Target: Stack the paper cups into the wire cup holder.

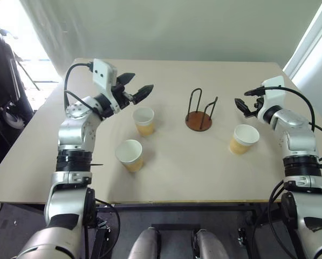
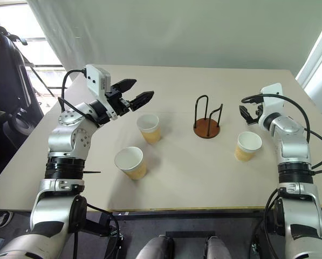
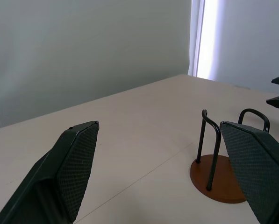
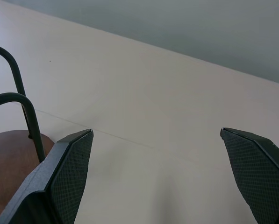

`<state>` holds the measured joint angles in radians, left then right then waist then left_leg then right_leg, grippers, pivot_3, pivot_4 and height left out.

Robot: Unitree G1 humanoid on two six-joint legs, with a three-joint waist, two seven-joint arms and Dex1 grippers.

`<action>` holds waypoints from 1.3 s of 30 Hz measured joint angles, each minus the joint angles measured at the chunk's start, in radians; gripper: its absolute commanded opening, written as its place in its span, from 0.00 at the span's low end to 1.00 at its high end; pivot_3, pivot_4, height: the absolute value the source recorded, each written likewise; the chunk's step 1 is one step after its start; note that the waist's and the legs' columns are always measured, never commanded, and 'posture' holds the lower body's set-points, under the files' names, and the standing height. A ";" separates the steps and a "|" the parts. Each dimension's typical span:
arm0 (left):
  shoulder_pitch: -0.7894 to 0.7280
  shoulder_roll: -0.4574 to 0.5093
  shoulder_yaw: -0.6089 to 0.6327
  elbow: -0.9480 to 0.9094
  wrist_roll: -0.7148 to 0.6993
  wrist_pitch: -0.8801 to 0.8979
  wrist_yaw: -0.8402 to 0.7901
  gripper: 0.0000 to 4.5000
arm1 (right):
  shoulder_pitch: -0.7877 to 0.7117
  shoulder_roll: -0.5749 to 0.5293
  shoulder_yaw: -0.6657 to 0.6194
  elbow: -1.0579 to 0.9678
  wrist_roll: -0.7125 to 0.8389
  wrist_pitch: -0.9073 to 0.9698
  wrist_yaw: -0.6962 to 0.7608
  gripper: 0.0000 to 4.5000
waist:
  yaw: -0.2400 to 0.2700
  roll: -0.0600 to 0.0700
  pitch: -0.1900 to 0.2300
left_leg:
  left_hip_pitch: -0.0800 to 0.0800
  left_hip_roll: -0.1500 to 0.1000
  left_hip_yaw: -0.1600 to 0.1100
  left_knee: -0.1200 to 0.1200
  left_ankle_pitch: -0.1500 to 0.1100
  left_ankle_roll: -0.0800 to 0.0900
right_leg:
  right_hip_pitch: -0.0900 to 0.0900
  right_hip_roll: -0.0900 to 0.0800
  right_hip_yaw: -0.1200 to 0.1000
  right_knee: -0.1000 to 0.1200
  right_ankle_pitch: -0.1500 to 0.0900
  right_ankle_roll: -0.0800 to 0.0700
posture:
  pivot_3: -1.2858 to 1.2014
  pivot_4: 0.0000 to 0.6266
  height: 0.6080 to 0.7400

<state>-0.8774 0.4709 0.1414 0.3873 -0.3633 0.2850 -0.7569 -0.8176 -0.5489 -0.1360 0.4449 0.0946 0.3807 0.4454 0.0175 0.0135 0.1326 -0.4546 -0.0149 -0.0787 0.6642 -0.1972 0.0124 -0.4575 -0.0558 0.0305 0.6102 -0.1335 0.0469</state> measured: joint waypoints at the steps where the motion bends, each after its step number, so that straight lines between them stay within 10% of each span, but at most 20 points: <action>1: 0.000 0.000 0.000 0.000 0.000 0.000 0.000 0.99 | 0.001 0.000 0.000 0.000 0.000 0.001 0.001 1.00 | 0.000 0.000 0.000 | 0.000 0.000 0.000 0.000 0.000 0.000 | 0.000 0.000 0.000 0.000 0.000 0.000 | 0.52 0.24 1.00; 39: 0.006 0.000 0.000 0.000 0.000 0.000 0.005 0.99 | 0.007 0.000 0.000 -0.018 0.000 0.035 0.018 1.00 | 0.000 0.000 0.000 | 0.000 0.000 0.000 0.000 0.000 0.000 | 0.000 0.000 0.000 0.000 0.000 0.000 | 0.52 0.24 1.00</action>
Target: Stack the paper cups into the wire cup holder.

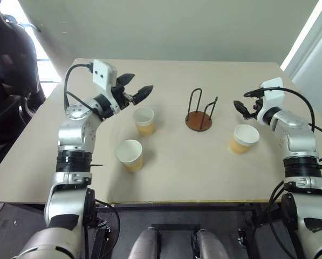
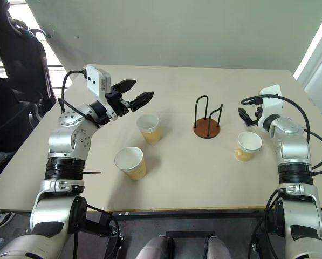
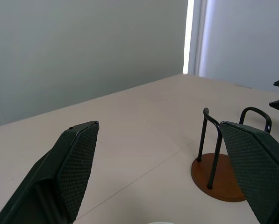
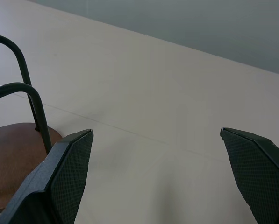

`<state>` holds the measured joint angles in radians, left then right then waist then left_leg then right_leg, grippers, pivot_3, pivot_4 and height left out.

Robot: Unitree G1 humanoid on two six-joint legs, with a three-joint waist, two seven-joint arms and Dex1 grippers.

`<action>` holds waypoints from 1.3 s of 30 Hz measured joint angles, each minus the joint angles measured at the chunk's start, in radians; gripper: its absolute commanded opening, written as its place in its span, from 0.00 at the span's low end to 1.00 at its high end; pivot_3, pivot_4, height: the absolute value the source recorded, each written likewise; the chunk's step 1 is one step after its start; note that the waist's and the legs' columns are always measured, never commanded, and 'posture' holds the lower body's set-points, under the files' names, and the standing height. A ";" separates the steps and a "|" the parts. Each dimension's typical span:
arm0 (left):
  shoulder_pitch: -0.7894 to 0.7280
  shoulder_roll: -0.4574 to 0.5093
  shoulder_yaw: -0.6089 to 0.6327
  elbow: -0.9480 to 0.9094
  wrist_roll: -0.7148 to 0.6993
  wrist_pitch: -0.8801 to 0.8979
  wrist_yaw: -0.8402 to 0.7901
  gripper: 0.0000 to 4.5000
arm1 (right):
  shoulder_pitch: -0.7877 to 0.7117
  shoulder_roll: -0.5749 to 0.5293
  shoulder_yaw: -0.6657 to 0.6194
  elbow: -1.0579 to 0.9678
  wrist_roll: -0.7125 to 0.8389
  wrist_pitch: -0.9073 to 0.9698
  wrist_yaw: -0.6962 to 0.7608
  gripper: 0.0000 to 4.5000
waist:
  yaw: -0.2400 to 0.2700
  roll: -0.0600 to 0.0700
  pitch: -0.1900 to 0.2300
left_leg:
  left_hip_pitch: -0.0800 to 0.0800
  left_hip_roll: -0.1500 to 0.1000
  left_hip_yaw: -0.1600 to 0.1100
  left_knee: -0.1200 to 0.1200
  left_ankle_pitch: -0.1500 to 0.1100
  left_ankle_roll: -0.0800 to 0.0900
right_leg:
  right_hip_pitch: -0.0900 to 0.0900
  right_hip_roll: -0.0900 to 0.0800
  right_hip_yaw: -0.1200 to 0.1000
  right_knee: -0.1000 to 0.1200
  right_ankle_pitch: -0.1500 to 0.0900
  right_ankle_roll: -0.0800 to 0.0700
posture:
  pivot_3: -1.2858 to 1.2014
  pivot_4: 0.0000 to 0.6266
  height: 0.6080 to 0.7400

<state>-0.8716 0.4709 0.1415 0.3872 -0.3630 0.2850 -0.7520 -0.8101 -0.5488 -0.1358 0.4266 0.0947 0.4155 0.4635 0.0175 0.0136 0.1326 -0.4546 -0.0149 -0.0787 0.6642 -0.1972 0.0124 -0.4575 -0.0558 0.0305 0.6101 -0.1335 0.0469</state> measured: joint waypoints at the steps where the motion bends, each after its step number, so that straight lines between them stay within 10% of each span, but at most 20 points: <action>1: 0.000 0.000 0.000 0.000 0.000 0.000 0.000 0.99 | 0.000 0.000 0.000 0.000 0.000 0.000 0.000 1.00 | 0.000 0.000 0.000 | 0.000 0.000 0.000 0.000 0.000 0.000 | 0.000 0.000 0.000 0.000 0.000 0.000 | 0.52 0.24 1.00; 21: 0.005 -0.015 0.000 0.000 0.000 -0.005 0.014 0.99 | 0.014 -0.053 0.028 -0.016 -0.002 0.029 0.061 1.00 | 0.001 0.000 0.000 | 0.000 0.000 0.000 0.000 0.000 0.000 | 0.000 0.000 0.000 0.000 0.000 0.000 | 0.52 0.24 1.00; 39: -0.050 -0.024 -0.020 0.116 0.020 -0.068 -0.050 0.99 | 0.117 -0.114 0.018 -0.394 0.171 0.413 0.194 1.00 | 0.001 0.000 0.000 | 0.000 0.000 0.000 0.000 0.003 0.000 | 0.001 0.001 0.000 0.000 0.000 0.001 | 0.52 0.24 1.00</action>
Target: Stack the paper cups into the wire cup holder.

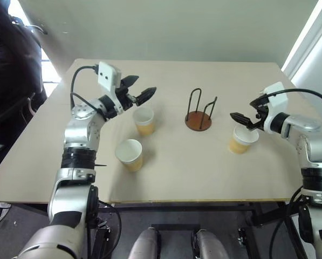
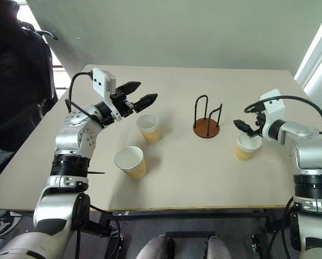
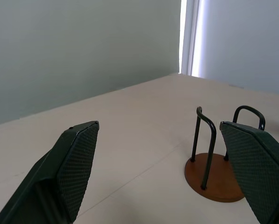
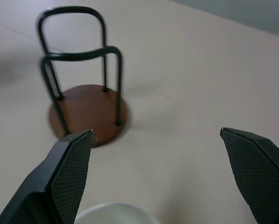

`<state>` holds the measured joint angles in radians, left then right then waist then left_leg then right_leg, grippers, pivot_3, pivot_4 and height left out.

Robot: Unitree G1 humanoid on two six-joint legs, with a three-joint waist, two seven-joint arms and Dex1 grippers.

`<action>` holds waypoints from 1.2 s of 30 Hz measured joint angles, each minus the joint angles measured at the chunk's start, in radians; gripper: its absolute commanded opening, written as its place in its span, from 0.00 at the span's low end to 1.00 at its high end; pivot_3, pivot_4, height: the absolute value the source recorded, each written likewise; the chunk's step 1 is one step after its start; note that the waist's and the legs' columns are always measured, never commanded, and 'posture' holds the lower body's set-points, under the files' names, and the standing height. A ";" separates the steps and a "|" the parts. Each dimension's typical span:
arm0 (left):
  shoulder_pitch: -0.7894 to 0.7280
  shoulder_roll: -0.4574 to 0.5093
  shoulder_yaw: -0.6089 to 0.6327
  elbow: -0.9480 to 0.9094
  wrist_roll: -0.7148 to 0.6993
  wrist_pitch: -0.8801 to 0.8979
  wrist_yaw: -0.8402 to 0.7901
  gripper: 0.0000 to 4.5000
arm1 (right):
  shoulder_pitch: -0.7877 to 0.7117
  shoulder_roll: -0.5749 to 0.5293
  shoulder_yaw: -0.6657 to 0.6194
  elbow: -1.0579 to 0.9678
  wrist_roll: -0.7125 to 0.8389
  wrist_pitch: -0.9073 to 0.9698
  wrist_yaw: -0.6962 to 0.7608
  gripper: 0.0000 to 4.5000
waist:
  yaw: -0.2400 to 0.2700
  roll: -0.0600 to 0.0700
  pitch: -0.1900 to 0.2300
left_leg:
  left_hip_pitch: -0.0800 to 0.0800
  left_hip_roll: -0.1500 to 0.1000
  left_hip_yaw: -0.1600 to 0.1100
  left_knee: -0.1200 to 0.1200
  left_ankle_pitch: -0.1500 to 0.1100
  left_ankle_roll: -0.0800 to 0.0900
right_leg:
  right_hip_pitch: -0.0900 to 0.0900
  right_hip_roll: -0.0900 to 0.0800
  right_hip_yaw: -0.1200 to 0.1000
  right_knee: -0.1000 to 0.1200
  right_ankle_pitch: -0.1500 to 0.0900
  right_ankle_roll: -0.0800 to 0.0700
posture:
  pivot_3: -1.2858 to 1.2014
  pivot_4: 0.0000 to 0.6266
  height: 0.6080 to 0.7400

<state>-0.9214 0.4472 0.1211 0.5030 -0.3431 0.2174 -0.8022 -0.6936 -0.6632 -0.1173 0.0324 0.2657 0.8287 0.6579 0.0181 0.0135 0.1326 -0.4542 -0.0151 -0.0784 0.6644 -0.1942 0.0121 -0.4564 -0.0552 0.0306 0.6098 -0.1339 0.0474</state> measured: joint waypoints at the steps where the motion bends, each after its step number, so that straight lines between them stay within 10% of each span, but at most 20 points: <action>1: -0.008 0.000 -0.002 0.008 0.002 -0.003 -0.004 0.99 | -0.005 0.012 -0.006 -0.032 0.027 0.045 -0.001 1.00 | 0.000 0.000 0.000 | 0.000 0.000 0.000 0.000 0.000 0.000 | 0.000 0.000 0.000 0.000 0.000 0.000 | 0.52 0.24 1.00; 11: -0.054 -0.001 -0.007 0.067 0.022 -0.041 -0.023 0.99 | -0.058 0.225 -0.058 -0.200 0.151 0.380 -0.194 1.00 | 0.002 0.000 0.000 | 0.000 0.000 0.000 0.000 0.000 0.000 | 0.000 0.001 0.000 0.000 0.000 0.000 | 0.52 0.24 1.00; 36: -0.060 0.006 -0.006 0.087 0.025 -0.057 -0.042 0.99 | 0.017 0.329 0.127 -0.170 0.002 0.184 -0.367 1.00 | 0.002 0.000 0.000 | 0.000 0.000 0.000 0.000 0.000 0.000 | -0.001 0.001 0.000 0.000 -0.001 0.000 | 0.52 0.24 1.00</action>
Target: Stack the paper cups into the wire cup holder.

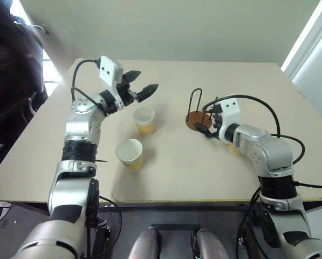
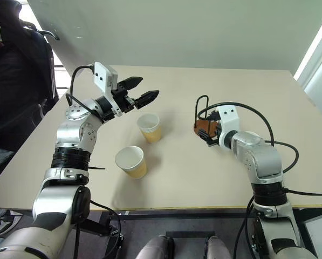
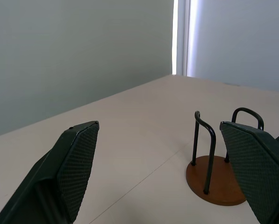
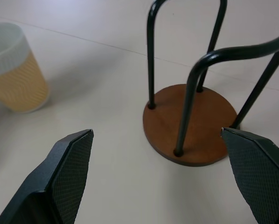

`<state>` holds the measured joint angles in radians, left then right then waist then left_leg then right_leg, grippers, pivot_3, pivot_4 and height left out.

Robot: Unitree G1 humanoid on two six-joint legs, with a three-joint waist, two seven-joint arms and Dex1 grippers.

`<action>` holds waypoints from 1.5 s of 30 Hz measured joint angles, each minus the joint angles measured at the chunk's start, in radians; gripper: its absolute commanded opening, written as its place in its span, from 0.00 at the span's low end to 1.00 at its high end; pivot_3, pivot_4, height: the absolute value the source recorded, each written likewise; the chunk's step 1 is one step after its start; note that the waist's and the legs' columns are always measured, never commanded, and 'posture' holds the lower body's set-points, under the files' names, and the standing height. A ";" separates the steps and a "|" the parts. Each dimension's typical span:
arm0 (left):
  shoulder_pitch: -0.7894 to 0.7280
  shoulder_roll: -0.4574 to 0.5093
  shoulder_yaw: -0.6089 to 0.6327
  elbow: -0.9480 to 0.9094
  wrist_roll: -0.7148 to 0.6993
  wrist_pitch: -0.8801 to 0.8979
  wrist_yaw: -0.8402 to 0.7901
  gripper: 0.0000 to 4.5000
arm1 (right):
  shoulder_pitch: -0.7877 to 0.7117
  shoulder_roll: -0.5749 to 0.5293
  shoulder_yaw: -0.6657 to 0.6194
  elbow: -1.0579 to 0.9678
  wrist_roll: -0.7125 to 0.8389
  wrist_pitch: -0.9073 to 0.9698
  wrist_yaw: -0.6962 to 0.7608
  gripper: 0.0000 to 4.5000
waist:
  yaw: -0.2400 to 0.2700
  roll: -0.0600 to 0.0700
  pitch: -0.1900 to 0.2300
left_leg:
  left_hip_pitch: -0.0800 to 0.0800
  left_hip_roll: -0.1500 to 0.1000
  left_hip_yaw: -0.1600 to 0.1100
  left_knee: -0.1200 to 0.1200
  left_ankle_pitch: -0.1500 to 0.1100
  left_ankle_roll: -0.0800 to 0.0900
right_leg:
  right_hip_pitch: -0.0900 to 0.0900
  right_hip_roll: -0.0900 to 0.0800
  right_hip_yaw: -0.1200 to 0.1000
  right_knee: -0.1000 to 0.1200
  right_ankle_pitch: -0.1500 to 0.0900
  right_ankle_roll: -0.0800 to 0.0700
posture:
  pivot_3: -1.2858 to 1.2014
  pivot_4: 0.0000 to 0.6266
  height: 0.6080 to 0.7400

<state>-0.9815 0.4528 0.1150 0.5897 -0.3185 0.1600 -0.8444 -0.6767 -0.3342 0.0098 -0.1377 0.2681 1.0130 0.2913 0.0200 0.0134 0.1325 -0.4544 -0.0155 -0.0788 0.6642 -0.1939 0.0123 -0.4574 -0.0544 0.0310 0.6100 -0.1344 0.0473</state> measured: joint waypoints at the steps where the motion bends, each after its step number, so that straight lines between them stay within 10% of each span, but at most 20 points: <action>1: -0.001 0.000 0.000 0.000 0.000 0.000 0.000 0.99 | 0.000 0.004 0.000 0.010 -0.004 -0.009 -0.003 1.00 | 0.000 0.000 0.000 | 0.000 0.000 0.000 0.000 0.000 0.000 | 0.000 0.000 0.000 0.000 0.000 0.000 | 0.52 0.24 1.00; 31: -0.002 0.004 0.000 -0.001 0.000 0.001 0.004 0.99 | -0.071 0.121 0.013 0.186 -0.137 -0.201 -0.080 1.00 | 0.000 0.000 0.000 | -0.001 0.000 -0.001 0.000 -0.002 -0.002 | -0.001 0.000 0.000 0.000 0.000 -0.001 | 0.52 0.24 1.00; 45: -0.002 0.004 0.000 -0.001 0.000 0.001 0.004 0.99 | -0.071 0.156 -0.001 0.189 -0.143 -0.192 -0.096 0.02 | 0.000 0.000 0.000 | -0.001 0.000 -0.001 0.000 -0.002 -0.002 | -0.001 0.000 0.000 0.000 0.000 -0.001 | 0.52 0.24 1.00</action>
<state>-0.9833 0.4564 0.1152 0.5882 -0.3188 0.1609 -0.8407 -0.7475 -0.1778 0.0085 0.0512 0.1250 0.8212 0.1954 0.0195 0.0134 0.1325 -0.4550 -0.0155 -0.0794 0.6639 -0.1958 0.0102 -0.4586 -0.0543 0.0309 0.6098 -0.1346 0.0466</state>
